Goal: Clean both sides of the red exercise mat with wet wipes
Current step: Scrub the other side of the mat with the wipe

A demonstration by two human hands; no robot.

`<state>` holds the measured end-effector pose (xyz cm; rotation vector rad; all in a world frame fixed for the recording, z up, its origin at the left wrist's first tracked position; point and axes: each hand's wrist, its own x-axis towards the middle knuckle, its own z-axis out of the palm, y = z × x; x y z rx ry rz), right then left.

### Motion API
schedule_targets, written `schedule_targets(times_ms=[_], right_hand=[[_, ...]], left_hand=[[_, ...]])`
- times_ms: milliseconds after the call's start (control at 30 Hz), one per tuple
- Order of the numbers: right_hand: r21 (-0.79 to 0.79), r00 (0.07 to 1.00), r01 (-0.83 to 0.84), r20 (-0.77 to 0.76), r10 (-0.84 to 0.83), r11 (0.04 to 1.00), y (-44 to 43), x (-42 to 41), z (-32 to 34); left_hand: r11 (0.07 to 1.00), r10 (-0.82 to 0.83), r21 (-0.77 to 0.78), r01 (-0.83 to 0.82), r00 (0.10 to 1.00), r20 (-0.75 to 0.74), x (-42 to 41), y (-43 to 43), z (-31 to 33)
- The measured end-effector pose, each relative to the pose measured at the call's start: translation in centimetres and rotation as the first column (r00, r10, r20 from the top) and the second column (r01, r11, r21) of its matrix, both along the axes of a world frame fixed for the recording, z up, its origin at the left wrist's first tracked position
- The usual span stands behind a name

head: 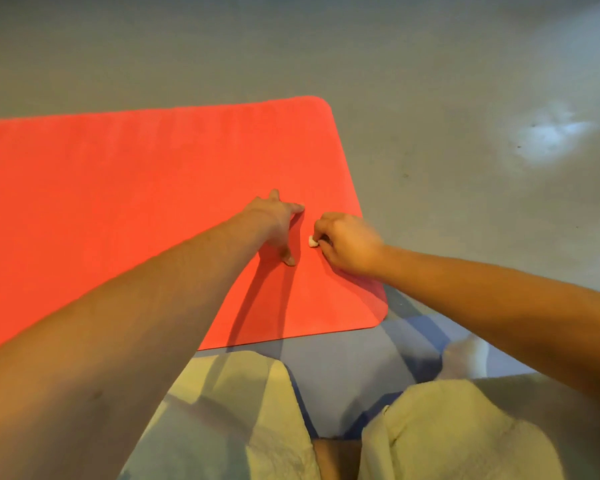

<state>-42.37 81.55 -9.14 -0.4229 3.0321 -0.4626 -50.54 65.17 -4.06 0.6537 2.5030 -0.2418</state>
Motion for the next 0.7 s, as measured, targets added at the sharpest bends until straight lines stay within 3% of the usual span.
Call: schedule_targets(times_ms=[100, 333, 500, 700], right_hand=[[0.036, 0.999, 0.026, -0.019, -0.026, 0.999, -0.6, 0.0, 0.5], [0.011, 0.983, -0.184, -0.007, 0.184, 0.983, 0.6, 5.7, -0.3], [-0.004, 0.998, -0.021, -0.057, 0.021, 1.0, 0.3, -1.0, -0.7], [0.057, 0.987, 0.156, -0.05, -0.153, 0.986, 0.0, -7.1, 0.5]], left_hand=[[1.0, 0.009, 0.028, -0.007, 0.999, -0.044, -0.9, 0.0, 0.1], [0.983, 0.09, 0.164, -0.079, 0.994, -0.059, -2.5, -0.6, -1.6], [0.984, 0.068, 0.159, -0.074, 0.997, 0.038, -4.0, -1.0, -2.2], [0.982, 0.092, 0.166, -0.087, 0.996, -0.021, -5.3, 0.1, -1.5]])
